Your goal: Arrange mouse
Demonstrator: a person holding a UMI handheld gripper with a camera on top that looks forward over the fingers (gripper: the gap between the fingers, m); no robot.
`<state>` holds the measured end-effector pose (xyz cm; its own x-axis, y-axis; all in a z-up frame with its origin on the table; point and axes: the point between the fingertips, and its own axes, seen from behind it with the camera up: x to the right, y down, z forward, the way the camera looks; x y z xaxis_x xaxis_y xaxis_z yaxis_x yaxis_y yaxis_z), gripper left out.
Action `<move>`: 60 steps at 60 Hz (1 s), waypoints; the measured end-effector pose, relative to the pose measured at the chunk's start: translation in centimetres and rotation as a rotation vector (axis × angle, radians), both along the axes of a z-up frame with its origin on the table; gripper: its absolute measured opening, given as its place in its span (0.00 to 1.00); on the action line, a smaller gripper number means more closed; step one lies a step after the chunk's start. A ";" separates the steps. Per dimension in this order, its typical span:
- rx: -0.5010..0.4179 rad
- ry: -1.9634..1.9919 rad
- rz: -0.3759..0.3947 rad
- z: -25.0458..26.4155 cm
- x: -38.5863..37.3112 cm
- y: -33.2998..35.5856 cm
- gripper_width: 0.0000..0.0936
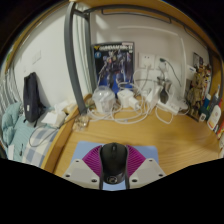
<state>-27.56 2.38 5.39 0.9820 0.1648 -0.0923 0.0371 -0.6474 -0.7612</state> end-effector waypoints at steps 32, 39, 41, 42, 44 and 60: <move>-0.080 -0.089 -0.043 -4.3 0.5 -2.9 0.83; -0.042 -0.083 -0.063 0.3 1.6 -2.9 0.90; -0.028 -0.071 -0.062 2.0 1.9 -2.9 0.90; -0.019 -0.063 -0.062 3.0 2.1 -2.9 0.90; 0.003 -0.047 -0.064 5.0 2.6 -2.9 0.90; 0.126 -0.017 -0.140 18.6 10.7 -4.6 0.91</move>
